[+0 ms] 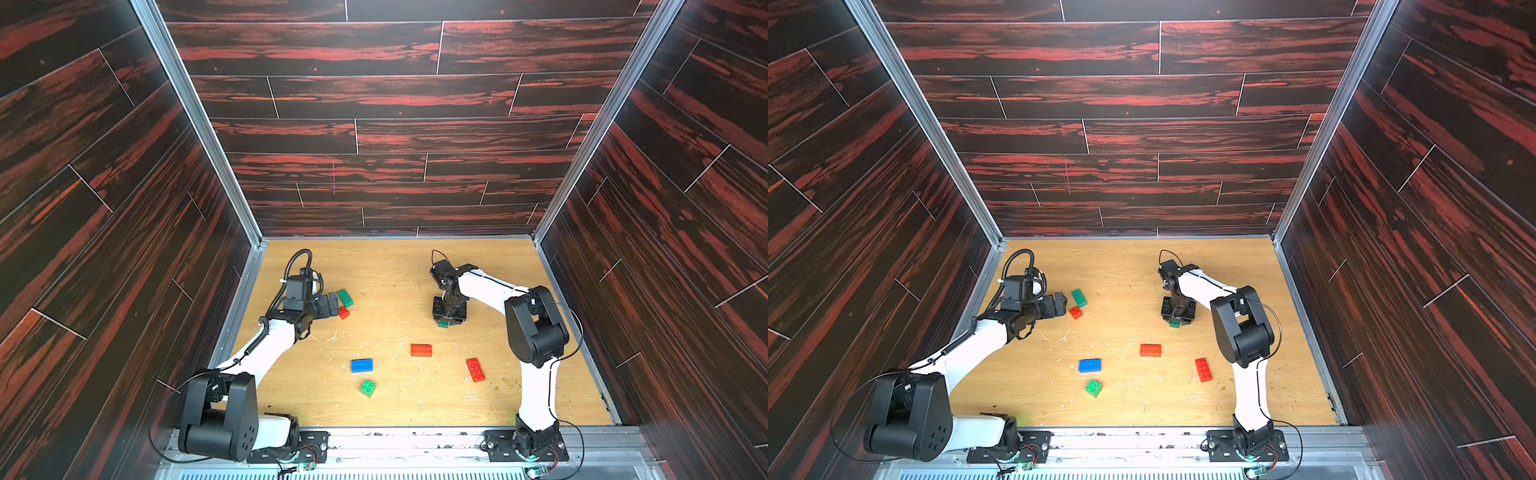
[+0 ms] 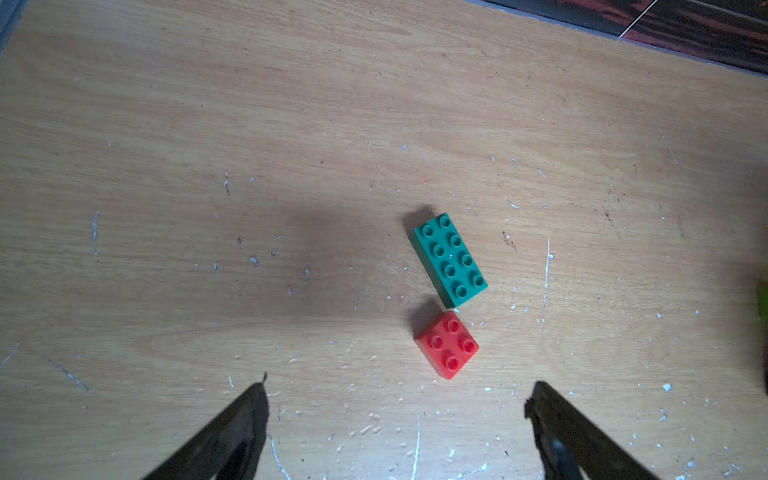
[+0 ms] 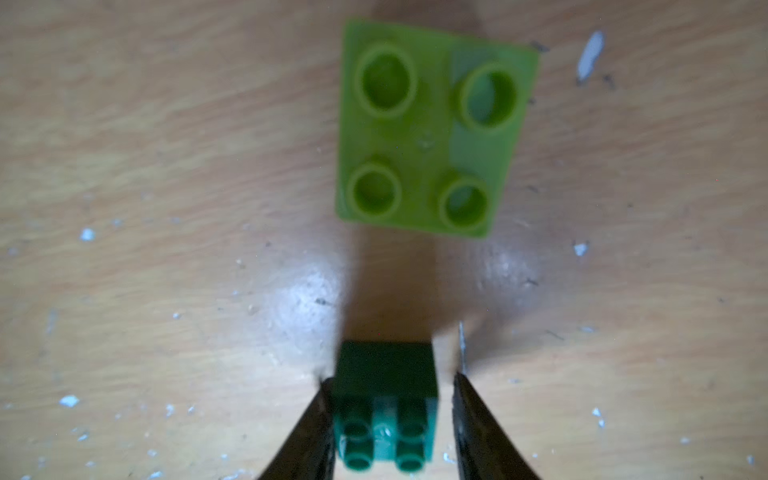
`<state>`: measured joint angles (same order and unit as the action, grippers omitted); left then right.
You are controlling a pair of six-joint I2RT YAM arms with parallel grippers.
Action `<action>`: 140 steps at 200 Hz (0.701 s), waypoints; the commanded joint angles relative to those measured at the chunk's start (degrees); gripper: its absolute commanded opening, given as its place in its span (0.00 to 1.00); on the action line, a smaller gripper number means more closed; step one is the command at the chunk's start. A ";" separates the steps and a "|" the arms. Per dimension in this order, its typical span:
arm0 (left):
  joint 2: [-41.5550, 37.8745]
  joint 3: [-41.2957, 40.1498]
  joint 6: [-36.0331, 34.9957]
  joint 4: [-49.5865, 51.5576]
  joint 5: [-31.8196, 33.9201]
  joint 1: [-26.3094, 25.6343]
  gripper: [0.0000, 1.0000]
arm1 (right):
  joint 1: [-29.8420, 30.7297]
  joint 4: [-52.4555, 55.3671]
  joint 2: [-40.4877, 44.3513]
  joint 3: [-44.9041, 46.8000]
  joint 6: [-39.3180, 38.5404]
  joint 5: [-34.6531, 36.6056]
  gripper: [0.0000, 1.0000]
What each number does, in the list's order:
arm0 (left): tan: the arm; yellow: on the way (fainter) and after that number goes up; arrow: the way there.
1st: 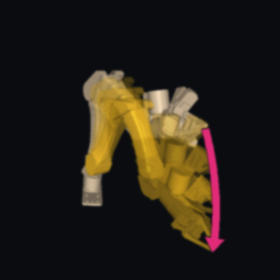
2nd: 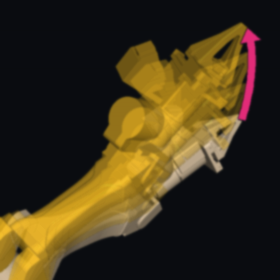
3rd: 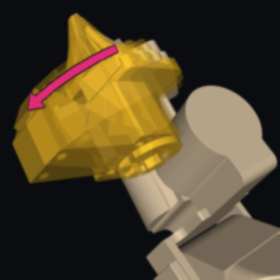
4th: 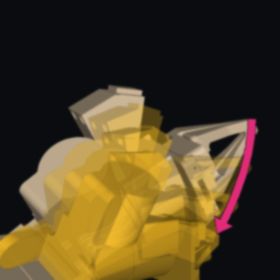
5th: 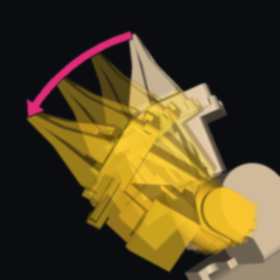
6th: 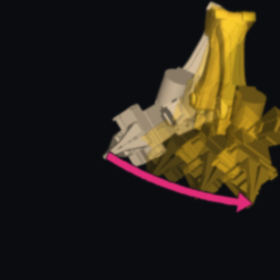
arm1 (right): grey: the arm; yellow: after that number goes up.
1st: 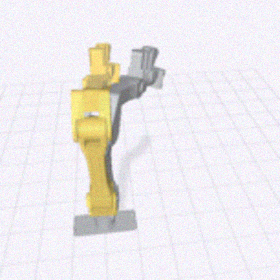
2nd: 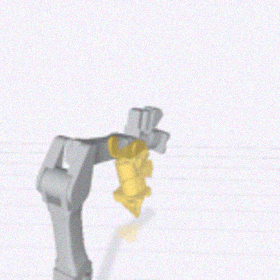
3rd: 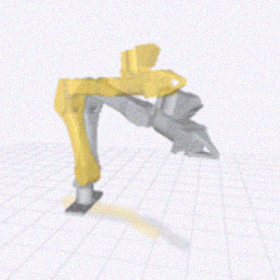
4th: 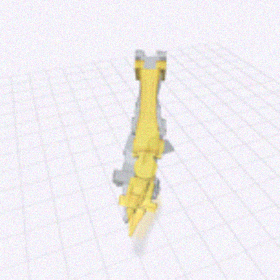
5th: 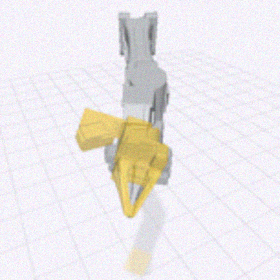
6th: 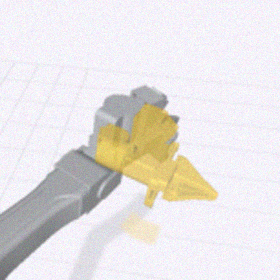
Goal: Assemble a carrot with lego
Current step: Pick up the lego brick from the center of the board.
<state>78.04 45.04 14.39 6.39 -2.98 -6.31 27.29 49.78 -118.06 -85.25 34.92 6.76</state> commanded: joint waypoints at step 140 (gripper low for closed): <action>-1.97 -1.50 3.10 1.96 -4.84 -0.18 0.99 | 9.38 0.23 10.94 9.14 6.69 -1.93 0.24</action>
<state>78.43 44.82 16.14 7.01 -5.89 -6.31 33.36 48.03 -112.90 -78.15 37.82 6.44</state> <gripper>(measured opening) 0.986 0.338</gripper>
